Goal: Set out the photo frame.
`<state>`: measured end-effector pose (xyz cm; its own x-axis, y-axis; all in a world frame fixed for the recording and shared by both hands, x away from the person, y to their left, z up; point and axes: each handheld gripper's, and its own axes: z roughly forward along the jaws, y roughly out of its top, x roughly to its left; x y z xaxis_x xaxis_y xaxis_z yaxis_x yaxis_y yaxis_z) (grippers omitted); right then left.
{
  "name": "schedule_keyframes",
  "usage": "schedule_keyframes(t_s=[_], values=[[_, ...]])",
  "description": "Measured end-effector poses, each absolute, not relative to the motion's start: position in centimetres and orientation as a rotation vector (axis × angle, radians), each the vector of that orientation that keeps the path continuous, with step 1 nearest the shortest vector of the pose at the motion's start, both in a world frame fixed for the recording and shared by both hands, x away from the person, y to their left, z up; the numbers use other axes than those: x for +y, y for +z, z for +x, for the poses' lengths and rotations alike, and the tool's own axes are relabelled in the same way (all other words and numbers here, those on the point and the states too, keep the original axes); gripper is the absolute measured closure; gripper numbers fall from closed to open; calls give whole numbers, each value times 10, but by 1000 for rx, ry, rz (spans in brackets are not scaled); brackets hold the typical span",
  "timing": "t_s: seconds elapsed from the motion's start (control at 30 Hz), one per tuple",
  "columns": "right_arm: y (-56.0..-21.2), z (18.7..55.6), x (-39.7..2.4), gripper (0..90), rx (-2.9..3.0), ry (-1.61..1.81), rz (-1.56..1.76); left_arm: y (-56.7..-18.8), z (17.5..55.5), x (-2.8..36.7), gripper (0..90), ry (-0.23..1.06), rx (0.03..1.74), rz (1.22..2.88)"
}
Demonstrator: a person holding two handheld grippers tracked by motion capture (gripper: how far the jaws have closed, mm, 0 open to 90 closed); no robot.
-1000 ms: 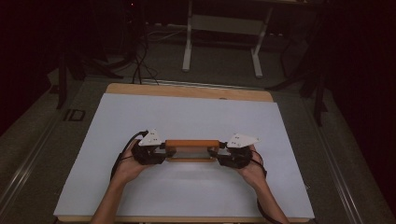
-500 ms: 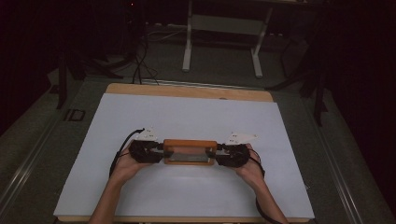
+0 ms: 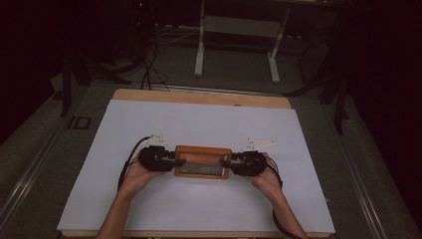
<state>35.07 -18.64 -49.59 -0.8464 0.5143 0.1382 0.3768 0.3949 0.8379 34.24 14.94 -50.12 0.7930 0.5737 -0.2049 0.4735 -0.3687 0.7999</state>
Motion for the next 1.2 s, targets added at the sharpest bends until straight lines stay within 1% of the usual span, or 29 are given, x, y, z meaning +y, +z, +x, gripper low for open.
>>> schedule_keyframes(t_s=[0.23, 0.4, 0.5, 0.83, 1.2], values=[[-499, 354, -186, 562, 2479, 1428, 843, -502, 343, 145, 568, 192, 799, 2059], [-501, 356, -187, 537, 2471, 1432, 876, -502, 342, 144, 563, 195, 800, 2083], [-501, 356, -188, 528, 2471, 1426, 872, -502, 343, 145, 517, 200, 813, 2079], [-501, 356, -192, 501, 2472, 1432, 870, -501, 342, 151, 508, 205, 828, 2064], [-492, 353, -199, 444, 2458, 1447, 850, -494, 338, 165, 454, 194, 848, 2019]])
